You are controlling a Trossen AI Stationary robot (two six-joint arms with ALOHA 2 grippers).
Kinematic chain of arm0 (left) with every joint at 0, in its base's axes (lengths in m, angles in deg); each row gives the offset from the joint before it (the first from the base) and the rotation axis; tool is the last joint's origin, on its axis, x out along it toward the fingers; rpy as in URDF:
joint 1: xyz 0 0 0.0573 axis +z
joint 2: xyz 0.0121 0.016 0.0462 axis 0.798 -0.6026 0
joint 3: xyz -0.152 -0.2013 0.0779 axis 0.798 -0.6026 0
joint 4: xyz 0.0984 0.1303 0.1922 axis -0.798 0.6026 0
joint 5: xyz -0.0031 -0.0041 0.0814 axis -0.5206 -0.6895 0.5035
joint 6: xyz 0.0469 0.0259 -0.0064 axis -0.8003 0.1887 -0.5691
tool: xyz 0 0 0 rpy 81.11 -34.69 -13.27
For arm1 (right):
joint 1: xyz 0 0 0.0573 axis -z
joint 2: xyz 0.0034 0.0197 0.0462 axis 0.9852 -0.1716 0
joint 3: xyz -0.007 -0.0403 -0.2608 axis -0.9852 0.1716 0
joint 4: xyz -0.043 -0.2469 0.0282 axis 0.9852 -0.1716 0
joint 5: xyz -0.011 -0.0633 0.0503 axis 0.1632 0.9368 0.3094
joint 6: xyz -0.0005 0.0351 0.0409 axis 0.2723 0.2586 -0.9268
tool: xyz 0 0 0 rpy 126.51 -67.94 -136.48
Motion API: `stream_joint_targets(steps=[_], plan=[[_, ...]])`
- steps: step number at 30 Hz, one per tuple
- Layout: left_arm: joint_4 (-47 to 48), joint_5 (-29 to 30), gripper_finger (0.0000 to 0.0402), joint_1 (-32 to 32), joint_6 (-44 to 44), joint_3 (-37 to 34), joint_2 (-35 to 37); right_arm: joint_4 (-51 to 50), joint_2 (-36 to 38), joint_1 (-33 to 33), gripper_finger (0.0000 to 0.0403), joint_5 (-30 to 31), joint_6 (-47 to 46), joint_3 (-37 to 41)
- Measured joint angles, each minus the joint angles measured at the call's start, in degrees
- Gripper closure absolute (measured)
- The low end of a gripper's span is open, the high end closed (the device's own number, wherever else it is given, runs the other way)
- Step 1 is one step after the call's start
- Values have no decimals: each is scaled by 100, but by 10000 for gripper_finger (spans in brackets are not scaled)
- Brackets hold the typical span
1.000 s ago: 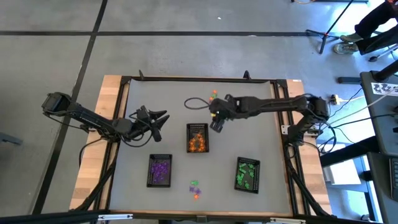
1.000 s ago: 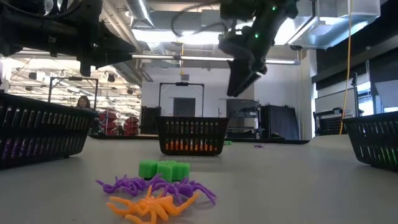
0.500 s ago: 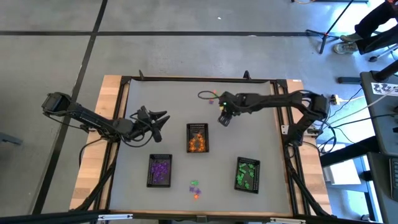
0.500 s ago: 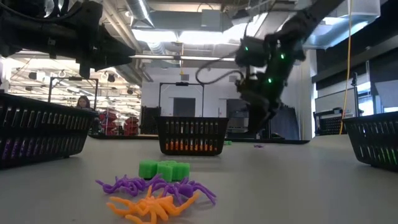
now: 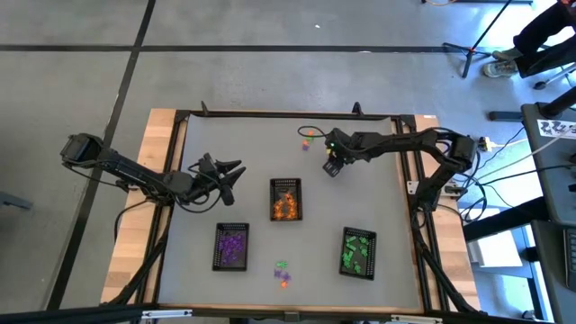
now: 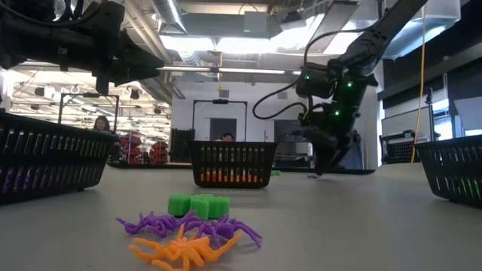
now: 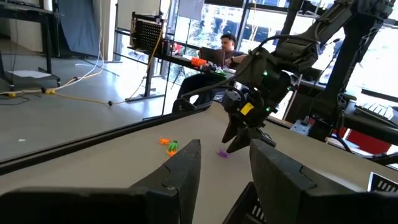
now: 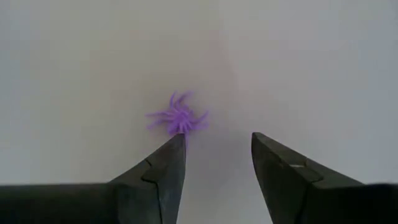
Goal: Sort Halloween decoration
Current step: Put the violet spider toy into the bottom left black bin
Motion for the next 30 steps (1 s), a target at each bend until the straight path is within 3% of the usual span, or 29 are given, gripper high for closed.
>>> stream_joint_targets(steps=[6,17,30], plan=[[-2,0,271,0,13,0,0,163,0,0,257,-189,-86,177],[-4,0,271,0,15,0,0,300,2,-2,396,-341,115,219],[-4,0,271,0,0,0,0,138,320,-91,402,-493,87,215]])
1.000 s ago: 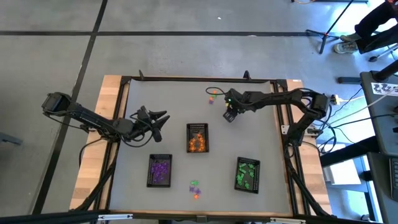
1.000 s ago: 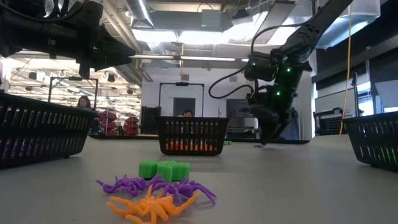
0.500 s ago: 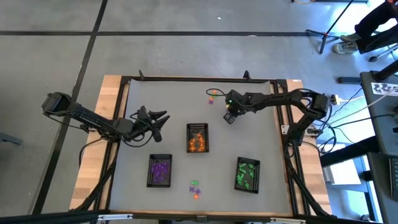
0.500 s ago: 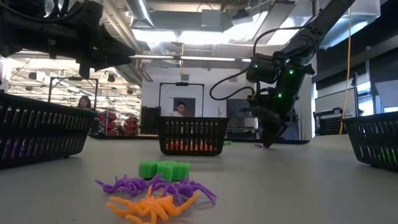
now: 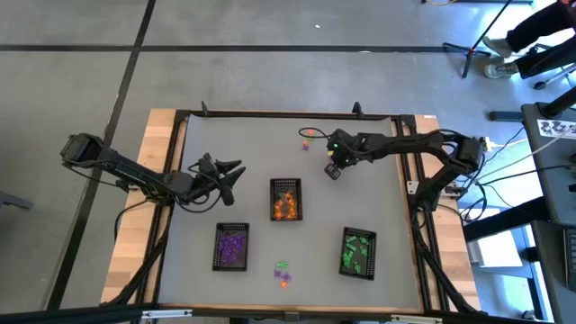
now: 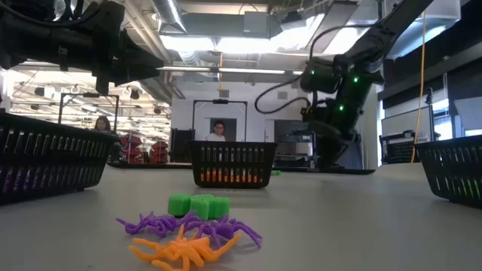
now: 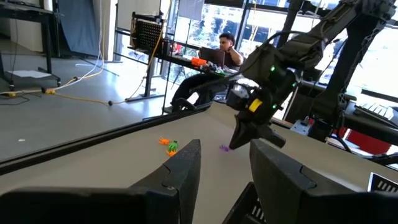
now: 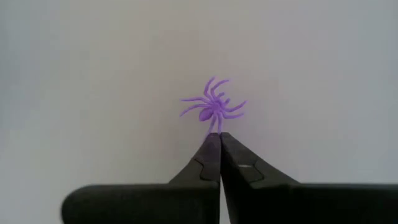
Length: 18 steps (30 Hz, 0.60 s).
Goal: Sort Halloween decoration
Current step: Put the violet spider toy into the bottom left black bin
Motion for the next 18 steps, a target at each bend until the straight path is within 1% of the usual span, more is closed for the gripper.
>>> stream_joint_targets(steps=[7,11,13,16,18], plan=[[2,26,271,4,-2,0,0,130,512,-424,402,0,-183,-2],[0,35,271,4,30,0,0,623,672,-889,403,2,-235,-17],[2,27,271,4,202,0,0,880,676,-1194,403,38,-241,-133],[1,-70,271,4,450,0,0,1417,620,-1711,403,413,-192,-423],[-2,-124,271,4,584,0,0,1785,547,-2063,403,769,50,-609]])
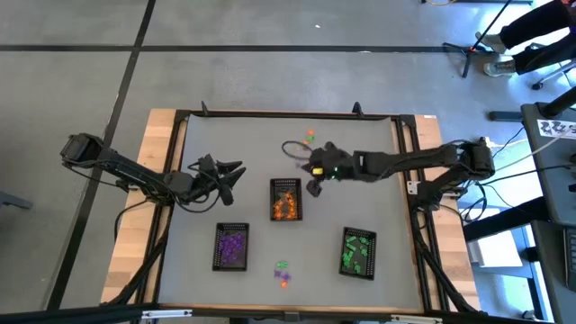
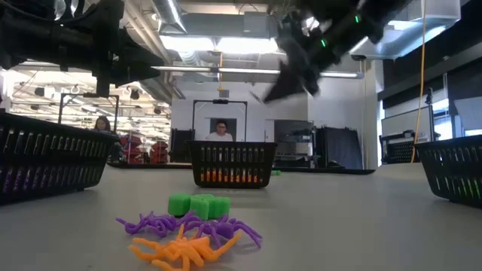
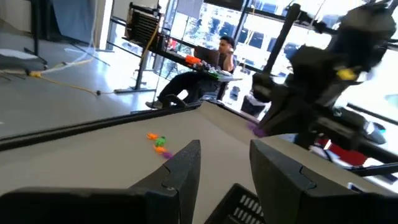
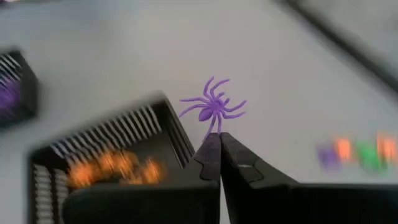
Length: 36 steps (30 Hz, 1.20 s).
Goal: Sort Halloween decoration
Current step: Put the violet spider toy into the bottom left black bin
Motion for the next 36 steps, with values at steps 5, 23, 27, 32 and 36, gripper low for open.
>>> stream_joint_targets(steps=[5,23,27,32,36], plan=[[-71,-311,271,0,451,-2,0,658,-354,-754,403,1295,911,-585],[-237,-1555,271,10,623,0,0,850,-2318,-1335,403,2647,2503,-2502],[-215,-1530,271,69,625,0,-9,925,-2386,-1336,403,2616,2521,-2541],[-242,-1550,271,165,753,0,-187,942,-2441,-1336,403,2626,2523,-2541],[-382,-1563,271,249,765,98,-431,865,-2470,-1336,403,2635,2525,-2532]])
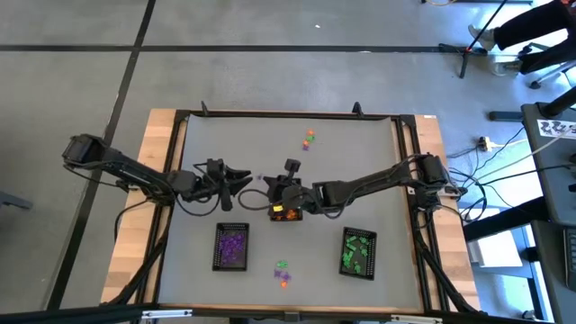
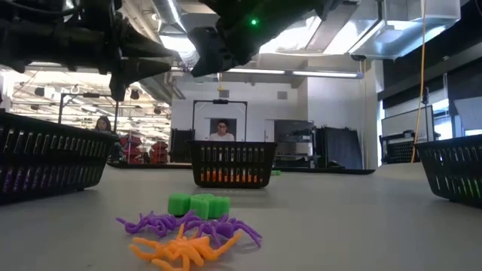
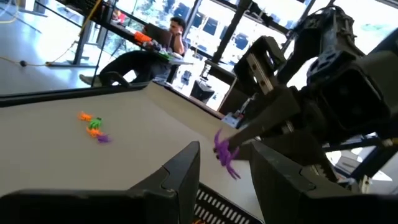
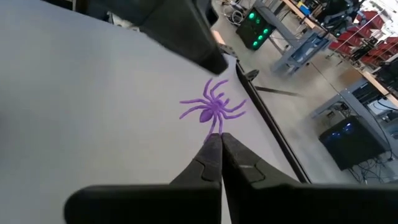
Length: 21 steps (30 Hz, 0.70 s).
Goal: Sort Halloween decoration
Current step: Put the violet spider toy into the bottom left black bin
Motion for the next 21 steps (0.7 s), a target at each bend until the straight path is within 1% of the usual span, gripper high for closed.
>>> stream_joint_targets(steps=[4,11,21], plan=[[15,-158,271,-2,-5,238,-287,-9,2,0,403,4,0,-2],[48,-121,271,64,17,564,-839,-70,2,0,403,4,-20,-2],[174,-147,271,216,290,626,-1137,-153,4,0,403,6,-31,-2]])
